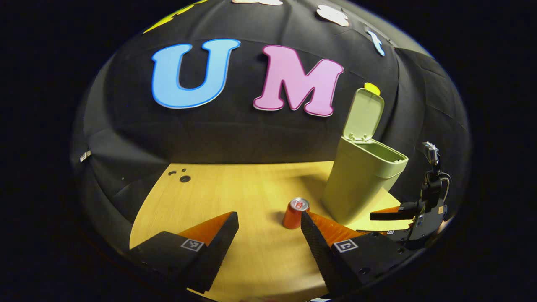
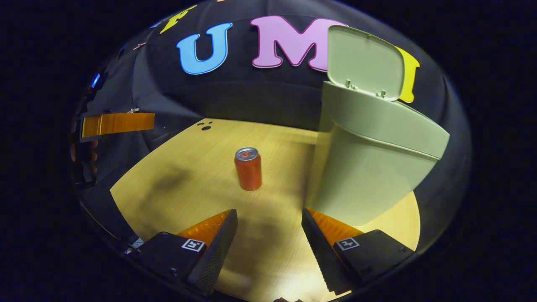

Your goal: Press the lid of the desktop garbage bin to open it, pick up the crumpled paper on the desktop and throw it into the bin, then pick up the pop can on the desktop and drop it into the bin, and finally close the garbage bin lid.

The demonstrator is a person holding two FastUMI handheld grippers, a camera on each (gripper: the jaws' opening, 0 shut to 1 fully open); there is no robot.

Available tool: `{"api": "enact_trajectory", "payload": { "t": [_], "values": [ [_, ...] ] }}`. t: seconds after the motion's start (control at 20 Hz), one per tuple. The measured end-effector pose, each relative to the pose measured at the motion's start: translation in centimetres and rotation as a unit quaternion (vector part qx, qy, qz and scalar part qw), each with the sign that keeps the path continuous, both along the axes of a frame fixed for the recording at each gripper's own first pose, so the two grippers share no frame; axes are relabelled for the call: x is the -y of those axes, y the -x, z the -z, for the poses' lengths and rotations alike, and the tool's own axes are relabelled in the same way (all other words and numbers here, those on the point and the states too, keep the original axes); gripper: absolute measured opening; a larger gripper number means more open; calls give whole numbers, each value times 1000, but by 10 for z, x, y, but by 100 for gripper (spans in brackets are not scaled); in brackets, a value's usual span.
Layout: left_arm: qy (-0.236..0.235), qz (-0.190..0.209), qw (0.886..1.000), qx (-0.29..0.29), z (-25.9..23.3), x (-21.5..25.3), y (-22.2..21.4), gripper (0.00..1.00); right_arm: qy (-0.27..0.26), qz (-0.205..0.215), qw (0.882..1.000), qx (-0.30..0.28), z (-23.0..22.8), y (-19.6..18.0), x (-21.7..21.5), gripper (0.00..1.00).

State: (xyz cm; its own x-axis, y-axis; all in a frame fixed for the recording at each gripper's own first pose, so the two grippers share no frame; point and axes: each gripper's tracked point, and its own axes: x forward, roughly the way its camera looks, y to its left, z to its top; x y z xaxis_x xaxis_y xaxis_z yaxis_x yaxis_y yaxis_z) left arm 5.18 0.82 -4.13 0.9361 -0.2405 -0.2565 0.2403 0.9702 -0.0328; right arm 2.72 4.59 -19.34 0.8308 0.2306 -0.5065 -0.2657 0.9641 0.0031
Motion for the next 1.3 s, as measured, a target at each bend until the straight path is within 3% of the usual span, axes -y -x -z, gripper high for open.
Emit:
{"api": "enact_trajectory", "payload": {
  "t": [0.4, 0.7, 1.3],
  "values": [
    [47, -102, 993, -29, 26, -67, 21, 96, -25, 0, 999, -26, 24, -44, -38, 96],
    [-7, -137, 989, -58, 58, -106, 38, 96, -24, 2, 999, -33, 39, -91, -55, 96],
    [19, -177, 980, -87, 79, -117, 43, 96, -32, -1, 999, -38, 62, -149, -78, 99]
  ]
}}
